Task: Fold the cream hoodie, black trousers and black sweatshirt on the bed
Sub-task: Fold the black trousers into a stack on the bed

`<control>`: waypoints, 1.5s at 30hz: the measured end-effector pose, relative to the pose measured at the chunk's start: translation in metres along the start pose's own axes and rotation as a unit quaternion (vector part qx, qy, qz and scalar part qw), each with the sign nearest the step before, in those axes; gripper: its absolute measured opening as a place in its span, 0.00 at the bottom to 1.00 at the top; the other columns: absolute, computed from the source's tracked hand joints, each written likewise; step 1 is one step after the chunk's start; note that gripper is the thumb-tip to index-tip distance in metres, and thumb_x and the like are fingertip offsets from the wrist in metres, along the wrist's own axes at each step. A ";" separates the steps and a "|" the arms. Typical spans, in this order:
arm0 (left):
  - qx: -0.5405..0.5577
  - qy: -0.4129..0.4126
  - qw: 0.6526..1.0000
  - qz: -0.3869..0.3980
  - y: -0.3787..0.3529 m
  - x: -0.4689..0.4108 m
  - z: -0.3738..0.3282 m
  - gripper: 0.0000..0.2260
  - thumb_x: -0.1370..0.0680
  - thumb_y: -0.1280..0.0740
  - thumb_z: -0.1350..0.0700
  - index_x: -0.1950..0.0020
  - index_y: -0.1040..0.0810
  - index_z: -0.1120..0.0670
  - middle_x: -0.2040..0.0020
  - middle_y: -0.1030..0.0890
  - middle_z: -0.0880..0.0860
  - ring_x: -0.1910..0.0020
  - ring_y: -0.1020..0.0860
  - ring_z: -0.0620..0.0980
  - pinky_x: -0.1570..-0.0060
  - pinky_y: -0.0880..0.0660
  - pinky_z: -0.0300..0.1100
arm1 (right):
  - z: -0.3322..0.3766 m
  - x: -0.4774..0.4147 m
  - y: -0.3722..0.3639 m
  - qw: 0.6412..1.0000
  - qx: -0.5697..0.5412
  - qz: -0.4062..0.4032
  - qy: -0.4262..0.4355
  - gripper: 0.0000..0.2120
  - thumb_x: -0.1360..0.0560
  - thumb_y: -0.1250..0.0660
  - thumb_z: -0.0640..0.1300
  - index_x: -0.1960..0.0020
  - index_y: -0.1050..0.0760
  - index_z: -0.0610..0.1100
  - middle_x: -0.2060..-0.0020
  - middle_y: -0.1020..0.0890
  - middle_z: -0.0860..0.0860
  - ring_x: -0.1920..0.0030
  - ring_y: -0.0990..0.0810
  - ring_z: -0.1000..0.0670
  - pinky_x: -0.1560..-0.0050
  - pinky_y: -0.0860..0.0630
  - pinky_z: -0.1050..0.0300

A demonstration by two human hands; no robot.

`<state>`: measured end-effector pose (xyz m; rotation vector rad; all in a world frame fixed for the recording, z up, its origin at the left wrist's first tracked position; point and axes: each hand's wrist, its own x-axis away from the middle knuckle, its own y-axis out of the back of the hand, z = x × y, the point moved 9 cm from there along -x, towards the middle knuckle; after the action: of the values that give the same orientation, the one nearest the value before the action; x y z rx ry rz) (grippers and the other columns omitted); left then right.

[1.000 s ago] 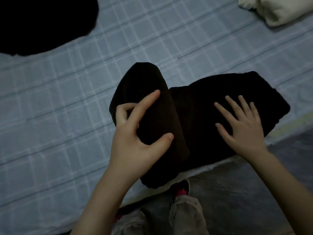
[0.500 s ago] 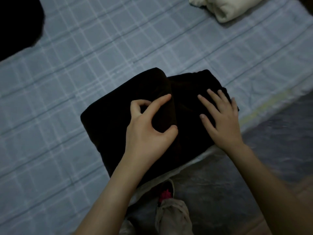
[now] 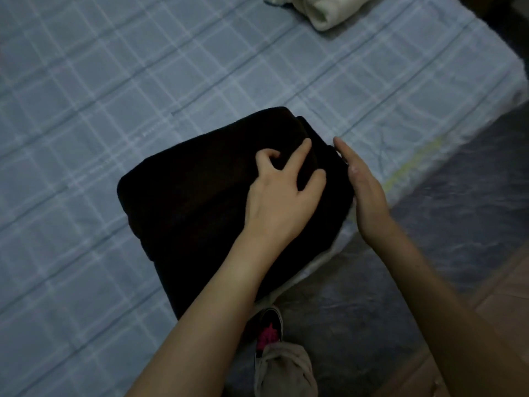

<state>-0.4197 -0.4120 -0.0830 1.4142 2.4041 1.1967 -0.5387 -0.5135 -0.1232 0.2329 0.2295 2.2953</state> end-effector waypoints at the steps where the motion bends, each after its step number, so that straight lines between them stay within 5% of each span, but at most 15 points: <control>1: 0.013 -0.011 1.000 0.012 -0.001 0.000 -0.001 0.23 0.21 0.43 0.37 0.25 0.41 0.33 0.28 0.40 0.49 0.40 0.26 0.53 0.47 0.34 0.39 | 0.004 0.001 -0.002 1.000 0.007 0.011 -0.002 0.22 0.16 0.50 0.48 0.24 0.37 0.44 0.25 0.32 0.52 0.25 0.36 0.56 0.23 0.40 0.48; 3: 0.030 -0.077 0.997 0.012 0.013 0.009 -0.009 0.22 0.19 0.45 0.41 0.24 0.43 0.34 0.28 0.35 0.47 0.39 0.27 0.48 0.49 0.33 0.34 | 0.015 0.002 -0.002 1.000 -0.005 0.017 -0.010 0.23 0.17 0.50 0.47 0.24 0.37 0.44 0.26 0.32 0.51 0.25 0.35 0.56 0.23 0.40 0.48; 5: -0.070 -0.167 0.981 -0.067 0.044 0.024 -0.011 0.24 0.20 0.41 0.48 0.23 0.39 0.43 0.33 0.28 0.48 0.41 0.26 0.47 0.49 0.32 0.31 | 0.035 0.001 0.003 1.000 -0.017 0.010 0.001 0.23 0.17 0.50 0.48 0.24 0.37 0.45 0.26 0.31 0.52 0.26 0.35 0.58 0.25 0.39 0.58; 7: -0.276 -0.196 0.928 -0.156 0.062 0.032 0.002 0.27 0.23 0.38 0.46 0.25 0.34 0.49 0.31 0.27 0.52 0.35 0.30 0.56 0.39 0.36 0.46 | 0.062 -0.002 0.010 0.999 0.001 0.006 0.036 0.23 0.17 0.48 0.49 0.23 0.37 0.46 0.27 0.30 0.53 0.27 0.34 0.61 0.29 0.39 0.68; 9: -0.371 -0.146 0.908 -0.127 0.050 0.029 0.022 0.29 0.24 0.41 0.37 0.24 0.35 0.47 0.25 0.33 0.51 0.26 0.40 0.63 0.30 0.46 0.63 | 0.088 -0.004 0.007 0.996 0.052 0.008 0.076 0.23 0.18 0.46 0.50 0.24 0.35 0.48 0.27 0.30 0.56 0.28 0.34 0.62 0.31 0.39 0.71; 12: -0.371 -0.108 0.922 -0.032 0.012 0.019 0.035 0.30 0.22 0.50 0.35 0.21 0.43 0.45 0.21 0.42 0.47 0.22 0.49 0.64 0.30 0.53 0.71 | 0.100 -0.009 -0.027 0.963 0.241 0.043 0.114 0.24 0.18 0.46 0.50 0.23 0.37 0.49 0.26 0.32 0.54 0.25 0.37 0.55 0.24 0.43 0.58; 15: -0.366 -0.124 0.922 -0.035 0.003 0.013 0.037 0.30 0.21 0.52 0.35 0.21 0.44 0.44 0.20 0.44 0.48 0.22 0.50 0.63 0.28 0.55 0.69 | 0.057 -0.009 -0.050 0.898 0.425 0.103 0.052 0.26 0.17 0.50 0.58 0.21 0.47 0.58 0.21 0.44 0.57 0.20 0.49 0.49 0.22 0.51 0.43; 21: -0.388 -0.161 0.898 -0.130 0.049 0.022 0.074 0.25 0.18 0.51 0.38 0.22 0.41 0.43 0.22 0.39 0.49 0.22 0.43 0.56 0.26 0.54 0.64 | 0.012 0.001 -0.026 0.924 0.349 0.116 0.104 0.27 0.18 0.50 0.61 0.21 0.50 0.61 0.21 0.47 0.62 0.21 0.49 0.54 0.23 0.47 0.39; 25: -0.336 -0.099 0.935 -0.056 0.040 0.013 0.094 0.25 0.18 0.53 0.39 0.21 0.44 0.43 0.21 0.42 0.50 0.22 0.45 0.56 0.26 0.52 0.62 | -0.002 -0.002 -0.026 0.935 0.321 0.116 0.092 0.26 0.18 0.50 0.58 0.21 0.48 0.58 0.21 0.43 0.56 0.21 0.47 0.53 0.24 0.44 0.38; 28: -0.266 -0.132 0.954 -0.041 0.052 0.012 0.086 0.26 0.19 0.52 0.39 0.21 0.42 0.43 0.21 0.41 0.48 0.21 0.45 0.52 0.24 0.52 0.58 | 0.010 -0.001 -0.024 0.927 0.345 0.120 0.091 0.27 0.18 0.49 0.57 0.21 0.47 0.56 0.21 0.43 0.56 0.21 0.46 0.53 0.25 0.43 0.39; 31: -0.126 -0.149 0.975 -0.105 0.110 0.022 0.106 0.22 0.19 0.43 0.44 0.27 0.31 0.50 0.29 0.28 0.48 0.29 0.33 0.46 0.28 0.43 0.36 | 0.047 0.008 -0.018 0.901 0.405 0.082 0.131 0.28 0.20 0.46 0.56 0.22 0.40 0.50 0.22 0.39 0.51 0.21 0.44 0.46 0.27 0.41 0.36; 33: 0.002 -0.071 0.984 -0.161 0.155 0.032 0.148 0.16 0.19 0.37 0.50 0.33 0.24 0.51 0.38 0.22 0.42 0.37 0.27 0.39 0.38 0.38 0.24 | 0.086 0.023 -0.031 0.906 0.380 0.020 0.187 0.26 0.21 0.42 0.52 0.25 0.32 0.44 0.25 0.33 0.47 0.23 0.41 0.43 0.27 0.39 0.36; 37: 0.211 0.038 0.972 -0.091 0.151 0.048 0.205 0.12 0.20 0.34 0.62 0.39 0.21 0.51 0.51 0.17 0.37 0.49 0.21 0.33 0.49 0.28 0.26 | 0.117 0.070 -0.139 0.915 0.354 0.027 0.190 0.27 0.22 0.40 0.51 0.25 0.33 0.43 0.26 0.31 0.47 0.23 0.40 0.44 0.24 0.45 0.40; 41: 0.205 0.018 0.968 -0.140 0.153 0.040 0.217 0.09 0.23 0.31 0.64 0.51 0.19 0.49 0.61 0.17 0.35 0.59 0.21 0.32 0.54 0.28 0.27 | 0.075 0.087 -0.203 0.854 0.490 0.092 0.149 0.33 0.20 0.45 0.59 0.19 0.48 0.49 0.20 0.45 0.52 0.20 0.51 0.47 0.22 0.55 0.42; 45: 0.200 -0.012 0.965 -0.171 0.171 0.016 0.221 0.11 0.25 0.30 0.64 0.58 0.17 0.47 0.65 0.17 0.36 0.63 0.20 0.33 0.57 0.27 0.27 | 0.044 0.089 -0.193 0.849 0.498 0.063 0.168 0.32 0.20 0.45 0.60 0.20 0.46 0.49 0.21 0.43 0.51 0.20 0.49 0.47 0.22 0.52 0.44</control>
<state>-0.2105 -0.2287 -0.1150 1.0111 2.8300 0.6349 -0.4500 -0.3155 -0.1183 0.3621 1.6306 2.1153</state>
